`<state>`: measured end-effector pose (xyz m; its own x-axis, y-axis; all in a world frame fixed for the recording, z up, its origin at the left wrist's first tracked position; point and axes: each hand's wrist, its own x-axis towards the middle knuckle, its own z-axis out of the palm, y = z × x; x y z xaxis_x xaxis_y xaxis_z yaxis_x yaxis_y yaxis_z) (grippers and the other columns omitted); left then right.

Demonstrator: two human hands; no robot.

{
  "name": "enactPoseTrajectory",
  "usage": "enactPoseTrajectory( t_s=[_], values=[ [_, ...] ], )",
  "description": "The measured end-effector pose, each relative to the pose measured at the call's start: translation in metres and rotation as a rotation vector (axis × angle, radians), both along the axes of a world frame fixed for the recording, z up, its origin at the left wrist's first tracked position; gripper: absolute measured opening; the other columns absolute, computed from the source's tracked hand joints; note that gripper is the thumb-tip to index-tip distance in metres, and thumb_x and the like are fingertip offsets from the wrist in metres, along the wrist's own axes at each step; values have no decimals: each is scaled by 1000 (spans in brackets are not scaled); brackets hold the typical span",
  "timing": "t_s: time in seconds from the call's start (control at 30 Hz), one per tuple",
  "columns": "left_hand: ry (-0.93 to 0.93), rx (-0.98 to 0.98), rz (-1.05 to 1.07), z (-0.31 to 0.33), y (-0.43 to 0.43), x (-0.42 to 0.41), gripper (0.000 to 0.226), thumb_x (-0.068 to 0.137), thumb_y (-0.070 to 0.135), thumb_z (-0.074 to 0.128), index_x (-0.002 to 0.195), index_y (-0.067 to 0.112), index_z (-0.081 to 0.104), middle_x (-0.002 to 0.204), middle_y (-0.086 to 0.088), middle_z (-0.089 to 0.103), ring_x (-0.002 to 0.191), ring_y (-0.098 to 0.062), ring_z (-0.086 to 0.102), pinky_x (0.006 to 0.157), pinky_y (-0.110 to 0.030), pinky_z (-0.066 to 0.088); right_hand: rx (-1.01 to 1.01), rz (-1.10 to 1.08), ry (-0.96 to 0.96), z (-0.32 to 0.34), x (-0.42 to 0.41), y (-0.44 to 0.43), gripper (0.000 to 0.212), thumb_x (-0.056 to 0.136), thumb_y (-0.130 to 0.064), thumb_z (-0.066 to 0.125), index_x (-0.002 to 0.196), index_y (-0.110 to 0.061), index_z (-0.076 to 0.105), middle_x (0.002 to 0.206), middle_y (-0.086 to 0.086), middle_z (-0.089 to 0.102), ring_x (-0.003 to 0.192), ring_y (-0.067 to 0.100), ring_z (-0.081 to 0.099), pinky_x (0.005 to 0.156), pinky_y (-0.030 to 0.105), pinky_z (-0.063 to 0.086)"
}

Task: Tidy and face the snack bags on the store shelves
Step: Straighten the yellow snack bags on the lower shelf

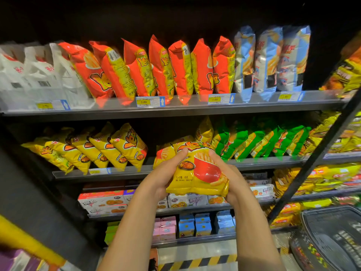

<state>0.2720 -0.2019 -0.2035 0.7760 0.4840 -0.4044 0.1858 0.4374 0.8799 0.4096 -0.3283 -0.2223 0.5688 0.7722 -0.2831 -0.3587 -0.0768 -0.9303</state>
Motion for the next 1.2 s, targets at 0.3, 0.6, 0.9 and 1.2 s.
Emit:
enactPoseTrajectory(
  t_s=[0.3, 0.6, 0.9, 1.2],
  values=[
    [-21, 123, 108, -2, -4, 1, 46, 96, 50, 69, 128, 17, 70, 115, -8, 80, 105, -26, 78, 95, -45, 60, 83, 54, 206, -6, -4, 0, 48, 96, -52, 65, 131, -19, 69, 123, 15, 75, 115, 36, 72, 108, 58, 50],
    [-95, 543, 146, -7, -4, 7, 42, 101, 51, 63, 141, 38, 56, 135, 13, 59, 113, -3, 61, 83, -22, 55, 86, -186, -252, -17, -13, 16, 50, 95, -40, 73, 140, -32, 54, 127, 2, 72, 110, 21, 74, 93, 51, 62],
    [-5, 464, 114, -17, -4, 13, 85, 75, 70, 83, 145, 38, 48, 134, 11, 67, 120, -12, 66, 102, -44, 58, 98, -57, -226, -13, -3, 12, 56, 91, -72, 31, 128, -44, 62, 130, -17, 68, 117, 6, 68, 98, 34, 55],
    [-105, 167, 206, -29, 15, 7, 46, 93, 17, 79, 133, 25, 56, 111, -5, 80, 99, -24, 79, 83, -44, 65, 106, -183, -284, -14, 9, 8, 36, 104, -45, 52, 130, -25, 66, 122, -5, 75, 112, 14, 71, 93, 34, 58]
  ],
)
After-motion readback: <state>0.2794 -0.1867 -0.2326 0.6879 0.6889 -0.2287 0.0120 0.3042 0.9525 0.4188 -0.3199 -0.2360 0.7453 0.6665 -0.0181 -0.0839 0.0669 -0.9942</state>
